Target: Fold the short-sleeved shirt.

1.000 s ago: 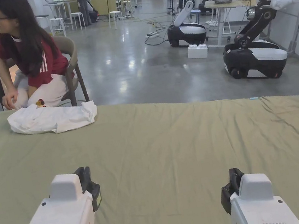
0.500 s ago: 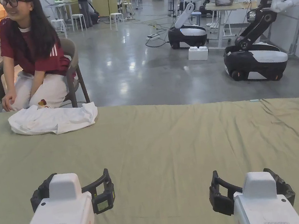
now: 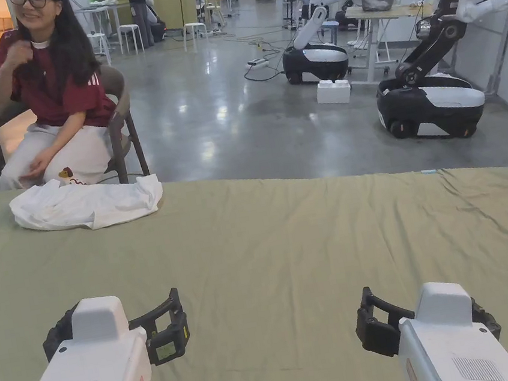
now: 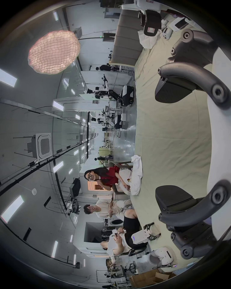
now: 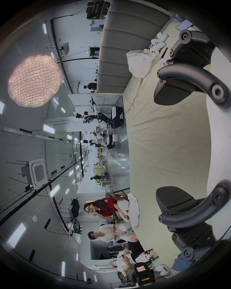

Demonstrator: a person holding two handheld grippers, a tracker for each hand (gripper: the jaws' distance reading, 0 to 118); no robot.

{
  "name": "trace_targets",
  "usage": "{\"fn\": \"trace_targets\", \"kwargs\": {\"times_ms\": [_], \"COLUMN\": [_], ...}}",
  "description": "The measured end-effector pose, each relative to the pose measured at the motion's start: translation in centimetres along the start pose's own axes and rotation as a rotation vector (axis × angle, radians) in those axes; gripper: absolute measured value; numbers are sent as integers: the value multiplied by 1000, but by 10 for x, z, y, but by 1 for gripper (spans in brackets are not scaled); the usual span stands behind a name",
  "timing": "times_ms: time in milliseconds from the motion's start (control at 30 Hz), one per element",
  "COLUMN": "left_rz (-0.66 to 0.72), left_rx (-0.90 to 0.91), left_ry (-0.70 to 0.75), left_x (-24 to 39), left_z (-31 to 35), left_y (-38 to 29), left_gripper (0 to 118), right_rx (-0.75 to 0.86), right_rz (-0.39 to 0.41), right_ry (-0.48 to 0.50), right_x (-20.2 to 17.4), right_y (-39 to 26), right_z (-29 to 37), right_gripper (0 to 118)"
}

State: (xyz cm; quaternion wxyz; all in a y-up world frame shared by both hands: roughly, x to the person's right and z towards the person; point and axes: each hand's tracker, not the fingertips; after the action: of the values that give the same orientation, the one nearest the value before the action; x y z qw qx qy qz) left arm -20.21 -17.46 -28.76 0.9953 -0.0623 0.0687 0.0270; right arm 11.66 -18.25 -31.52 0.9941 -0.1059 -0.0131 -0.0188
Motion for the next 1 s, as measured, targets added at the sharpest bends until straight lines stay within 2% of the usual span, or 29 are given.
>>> {"fn": "trace_targets", "kwargs": {"times_ms": [167,267,767,1000], "left_rz": [12,-17,-68,-73], "left_rx": [17,31,18,-4], "left_ry": [-13,-5,-4,1], "left_x": [-1,1,-2,-7], "left_z": [0,-1,-4,-5], "left_y": [-4,-6,-4,-6], "left_gripper": [107,107,107,107], "right_rx": [-67,-80,-158,-157], "right_rz": [-120,-153,-161,-136], "right_ry": [3,12,-58,-89], "right_x": [4,6,2,5], "right_y": [3,6,19,17], "right_z": [-4,-4,-13,-14], "right_gripper": [106,106,106,106]}}
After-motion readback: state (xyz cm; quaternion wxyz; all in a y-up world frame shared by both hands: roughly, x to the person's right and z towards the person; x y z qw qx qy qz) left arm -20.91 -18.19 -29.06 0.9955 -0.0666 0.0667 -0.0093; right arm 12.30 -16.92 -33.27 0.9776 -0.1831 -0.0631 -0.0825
